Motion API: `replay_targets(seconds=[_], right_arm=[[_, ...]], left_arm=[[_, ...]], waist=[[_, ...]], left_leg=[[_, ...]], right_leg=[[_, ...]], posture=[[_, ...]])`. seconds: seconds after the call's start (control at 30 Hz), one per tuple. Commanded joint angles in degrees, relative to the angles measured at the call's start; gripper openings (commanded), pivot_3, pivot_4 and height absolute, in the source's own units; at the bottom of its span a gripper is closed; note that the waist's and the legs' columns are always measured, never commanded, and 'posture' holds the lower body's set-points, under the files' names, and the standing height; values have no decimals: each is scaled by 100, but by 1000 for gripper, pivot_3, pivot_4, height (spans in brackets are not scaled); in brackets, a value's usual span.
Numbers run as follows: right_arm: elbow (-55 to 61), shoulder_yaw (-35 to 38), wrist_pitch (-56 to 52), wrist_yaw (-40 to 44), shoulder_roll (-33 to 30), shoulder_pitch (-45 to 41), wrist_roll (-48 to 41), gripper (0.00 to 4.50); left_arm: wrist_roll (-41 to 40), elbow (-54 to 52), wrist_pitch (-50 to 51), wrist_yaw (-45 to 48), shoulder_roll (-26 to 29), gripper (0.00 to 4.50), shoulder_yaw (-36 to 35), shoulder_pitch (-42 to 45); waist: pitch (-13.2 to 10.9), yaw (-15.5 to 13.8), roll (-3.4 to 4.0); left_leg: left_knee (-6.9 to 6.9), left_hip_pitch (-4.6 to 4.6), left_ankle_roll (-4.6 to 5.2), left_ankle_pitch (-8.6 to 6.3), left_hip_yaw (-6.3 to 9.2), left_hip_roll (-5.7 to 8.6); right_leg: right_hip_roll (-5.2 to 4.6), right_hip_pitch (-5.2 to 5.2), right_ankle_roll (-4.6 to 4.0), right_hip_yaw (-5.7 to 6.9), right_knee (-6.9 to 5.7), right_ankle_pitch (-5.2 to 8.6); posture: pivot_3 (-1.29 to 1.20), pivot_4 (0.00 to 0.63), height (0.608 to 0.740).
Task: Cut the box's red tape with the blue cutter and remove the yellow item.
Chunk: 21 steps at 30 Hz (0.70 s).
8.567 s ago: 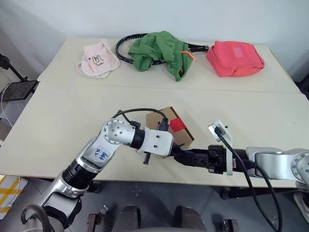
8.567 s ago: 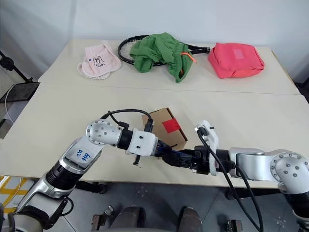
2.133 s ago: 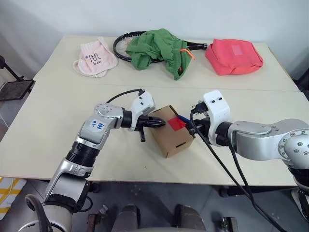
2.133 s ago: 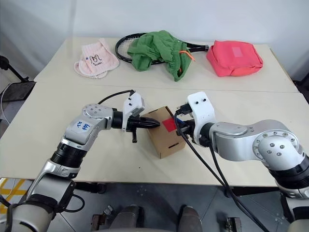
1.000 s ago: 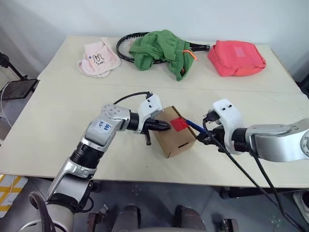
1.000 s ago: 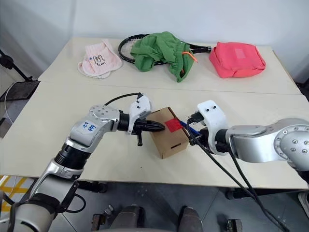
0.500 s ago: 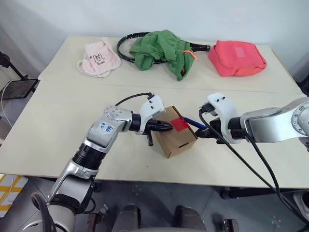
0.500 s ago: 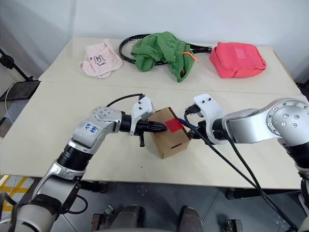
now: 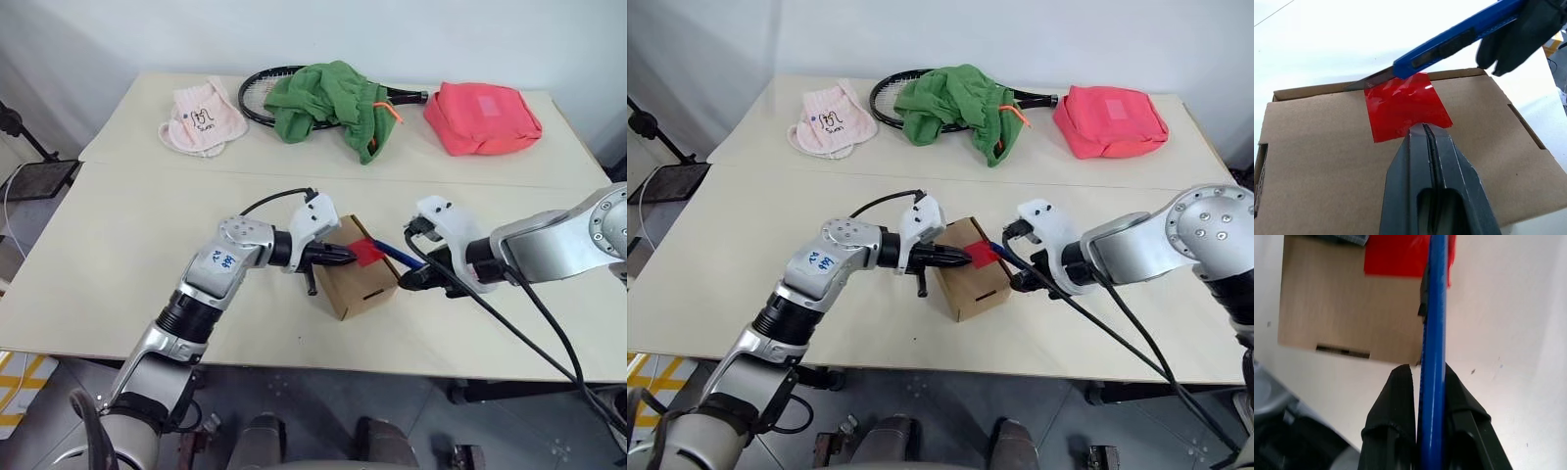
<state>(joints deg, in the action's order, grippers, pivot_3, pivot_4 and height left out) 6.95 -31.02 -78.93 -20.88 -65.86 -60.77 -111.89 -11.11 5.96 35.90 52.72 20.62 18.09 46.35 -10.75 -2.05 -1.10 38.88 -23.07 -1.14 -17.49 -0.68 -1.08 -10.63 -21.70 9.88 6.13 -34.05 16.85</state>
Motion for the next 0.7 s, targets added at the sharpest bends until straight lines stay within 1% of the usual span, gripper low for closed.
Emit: replay_targets(seconds=[0.03,0.23,0.4,0.57,0.7], right_arm=[[-169,-224,-295,332,-127,-410,-111,207],[-702,-865,-757,754,-85,-1237,-111,207],[-1032,-1188,-875,818,46,-1646,-111,207],[-1125,-1321,-873,765,155,-1796,-111,207],[-1072,-1151,-608,473,248,-1566,-111,207]], left_arm=[[276,388,109,-37,-63,7,387,-239],[275,438,64,-74,-148,7,370,-235],[266,412,72,-93,-138,7,341,-280],[250,387,95,-121,-136,7,314,-309],[243,377,98,-139,-135,7,300,-317]], waist=[[2,3,4],[4,-6,7],[4,-11,7],[4,-8,7],[4,-7,7]], left_leg=[[0,0,0,0,0,0],[2,-1,0,-4,-1,0],[5,-2,0,-7,-2,0],[5,-3,0,-7,-1,0],[5,-2,0,-8,-2,0]], right_leg=[[0,0,0,0,1,0],[0,-1,0,-2,1,0],[0,-2,0,-2,0,0],[0,-2,0,-1,0,0],[0,-2,0,-2,0,0]], posture=[[0,150,740],[0,150,740],[0,150,740],[0,150,740],[0,150,740]])
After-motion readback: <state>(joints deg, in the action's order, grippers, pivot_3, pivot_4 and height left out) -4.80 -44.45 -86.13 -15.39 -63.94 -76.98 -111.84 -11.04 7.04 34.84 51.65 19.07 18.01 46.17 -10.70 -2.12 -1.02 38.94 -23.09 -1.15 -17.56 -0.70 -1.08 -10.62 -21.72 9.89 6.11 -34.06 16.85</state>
